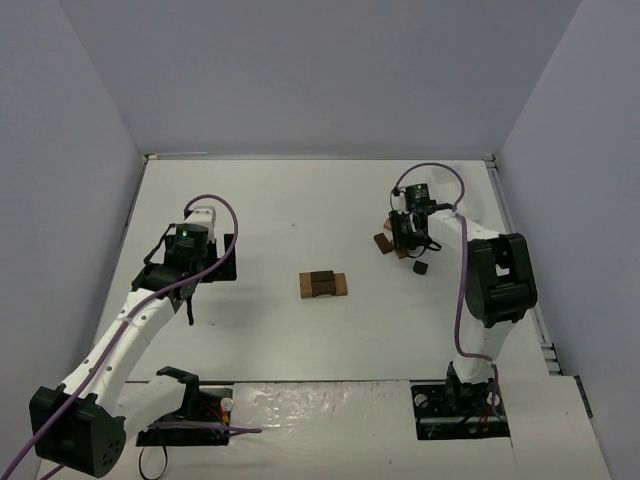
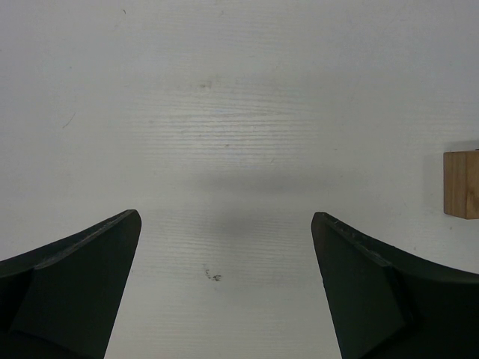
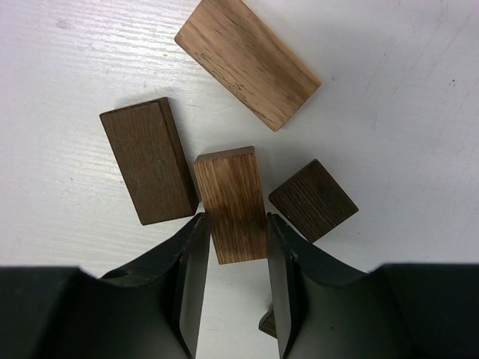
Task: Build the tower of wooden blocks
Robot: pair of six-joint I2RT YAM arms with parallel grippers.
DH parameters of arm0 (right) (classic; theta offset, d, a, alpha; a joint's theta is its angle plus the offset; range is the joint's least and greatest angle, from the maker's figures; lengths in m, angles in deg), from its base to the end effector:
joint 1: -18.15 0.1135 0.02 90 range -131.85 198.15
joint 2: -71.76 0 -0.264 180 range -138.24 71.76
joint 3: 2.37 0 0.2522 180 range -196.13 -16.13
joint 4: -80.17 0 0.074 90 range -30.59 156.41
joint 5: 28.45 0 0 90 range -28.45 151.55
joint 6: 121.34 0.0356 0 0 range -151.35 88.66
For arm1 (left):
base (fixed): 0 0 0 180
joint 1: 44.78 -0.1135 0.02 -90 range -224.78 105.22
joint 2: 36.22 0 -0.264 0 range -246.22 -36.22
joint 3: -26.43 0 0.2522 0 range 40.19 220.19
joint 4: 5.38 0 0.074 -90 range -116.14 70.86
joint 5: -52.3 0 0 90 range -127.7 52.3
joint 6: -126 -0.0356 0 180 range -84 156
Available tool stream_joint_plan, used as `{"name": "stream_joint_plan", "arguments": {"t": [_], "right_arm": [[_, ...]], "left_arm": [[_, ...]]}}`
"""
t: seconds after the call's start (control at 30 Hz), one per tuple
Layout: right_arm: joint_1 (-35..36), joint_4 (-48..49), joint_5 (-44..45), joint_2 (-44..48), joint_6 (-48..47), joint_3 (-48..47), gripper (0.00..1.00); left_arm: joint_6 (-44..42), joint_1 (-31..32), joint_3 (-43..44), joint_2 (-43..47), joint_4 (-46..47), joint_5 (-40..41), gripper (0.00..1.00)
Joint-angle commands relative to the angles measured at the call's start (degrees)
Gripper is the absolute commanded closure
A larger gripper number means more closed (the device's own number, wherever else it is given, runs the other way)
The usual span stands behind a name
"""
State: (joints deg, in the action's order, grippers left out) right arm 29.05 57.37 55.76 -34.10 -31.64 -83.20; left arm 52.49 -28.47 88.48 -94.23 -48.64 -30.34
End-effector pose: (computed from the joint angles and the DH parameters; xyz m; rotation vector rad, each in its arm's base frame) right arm 0.3863 0.0781 0.1797 -0.2819 2.3937 0.2072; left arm 0.2090 -0.0564 0.2861 -0.0723 2.2525 -0.1629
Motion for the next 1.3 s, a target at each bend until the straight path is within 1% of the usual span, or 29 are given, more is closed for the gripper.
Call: {"name": "stream_joint_plan", "arguments": {"t": [0.0,0.2,0.53,0.7,0.77,0.87,0.93,1.03,1.27], "right_arm": [[0.26,-0.31,0.72,-0.05,-0.78,-1.56,0.64],[0.81,-0.37,0.54,-0.33,-0.87,-1.29,0.62],[1.32,-0.54,2.00,-0.48,-1.11,-0.98,0.63],[1.57,-0.54,2.62,0.36,-1.11,-0.95,0.70],[1.58,-0.62,2.79,0.31,-1.11,-0.96,0.76],[1.60,-0.71,2.91,1.16,-0.66,-0.60,0.90],[1.95,-0.63,3.33,2.74,-0.30,-0.33,0.96],[2.66,-0.63,3.42,6.43,1.14,0.81,1.00],[6.14,-0.54,2.73,14.90,11.43,3.87,1.00]], "left_arm": [[-0.93,-0.32,1.63,0.19,2.43,0.12,0.03],[-0.93,-0.32,1.70,0.30,2.43,0.03,0.03],[-0.93,-0.32,1.72,0.45,2.45,0.12,0.03],[-0.93,-0.32,1.64,0.62,2.51,0.12,0.03],[-0.93,-0.32,1.63,0.54,2.51,0.03,0.03],[-0.85,-0.32,1.63,0.63,2.43,0.12,0.03],[-0.92,-0.32,1.63,0.64,2.43,0.12,0.03],[-0.92,-0.32,1.64,0.63,2.44,0.20,0.03],[-0.85,-0.32,1.80,0.13,2.51,0.20,0.03]]}}
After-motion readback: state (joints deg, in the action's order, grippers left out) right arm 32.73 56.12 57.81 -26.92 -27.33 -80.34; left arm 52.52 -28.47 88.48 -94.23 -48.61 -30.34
